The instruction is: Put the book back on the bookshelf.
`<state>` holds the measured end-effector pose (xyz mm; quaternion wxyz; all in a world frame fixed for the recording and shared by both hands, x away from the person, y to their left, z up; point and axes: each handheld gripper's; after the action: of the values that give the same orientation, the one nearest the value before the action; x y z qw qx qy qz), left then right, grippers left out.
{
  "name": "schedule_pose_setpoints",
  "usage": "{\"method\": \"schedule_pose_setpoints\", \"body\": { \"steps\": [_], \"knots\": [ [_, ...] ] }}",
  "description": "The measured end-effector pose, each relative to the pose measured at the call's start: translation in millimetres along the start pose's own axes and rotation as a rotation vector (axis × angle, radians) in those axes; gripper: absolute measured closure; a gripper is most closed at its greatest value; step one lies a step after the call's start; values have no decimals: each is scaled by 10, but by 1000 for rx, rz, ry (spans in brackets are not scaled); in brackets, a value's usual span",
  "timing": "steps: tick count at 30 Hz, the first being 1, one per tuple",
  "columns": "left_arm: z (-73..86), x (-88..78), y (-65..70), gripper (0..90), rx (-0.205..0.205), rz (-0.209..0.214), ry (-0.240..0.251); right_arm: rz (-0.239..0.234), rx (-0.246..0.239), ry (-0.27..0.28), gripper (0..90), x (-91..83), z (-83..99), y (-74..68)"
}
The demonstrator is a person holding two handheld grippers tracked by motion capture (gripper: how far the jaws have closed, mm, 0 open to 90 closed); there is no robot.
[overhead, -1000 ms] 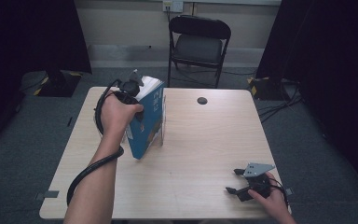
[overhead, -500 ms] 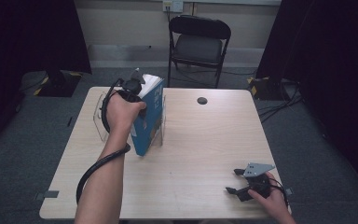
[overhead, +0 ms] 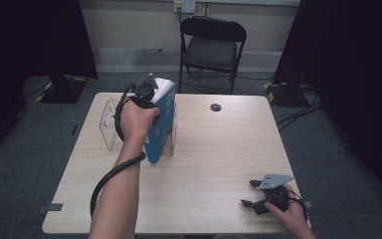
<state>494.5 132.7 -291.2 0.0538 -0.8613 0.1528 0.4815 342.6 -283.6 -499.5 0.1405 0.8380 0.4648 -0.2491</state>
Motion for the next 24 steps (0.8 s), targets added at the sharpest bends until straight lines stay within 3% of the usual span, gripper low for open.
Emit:
{"method": "schedule_pose_setpoints", "body": {
  "steps": [17,24],
  "knots": [
    [-39,98,37,620,-17,-18,26,-5,-5,-1,189,-3,2,0],
    [-51,104,51,618,4,-30,24,-6,-5,-1,189,-3,2,0]
  ]
}}
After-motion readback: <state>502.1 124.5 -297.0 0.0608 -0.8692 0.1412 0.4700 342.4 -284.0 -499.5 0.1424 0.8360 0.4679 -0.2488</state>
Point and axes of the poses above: each handheld gripper's, and its own axes: x roughly forward along the jaws, z roughly out of its underside, y roughly to its right, and after that the axes turned 9 degrees about y, right-handed
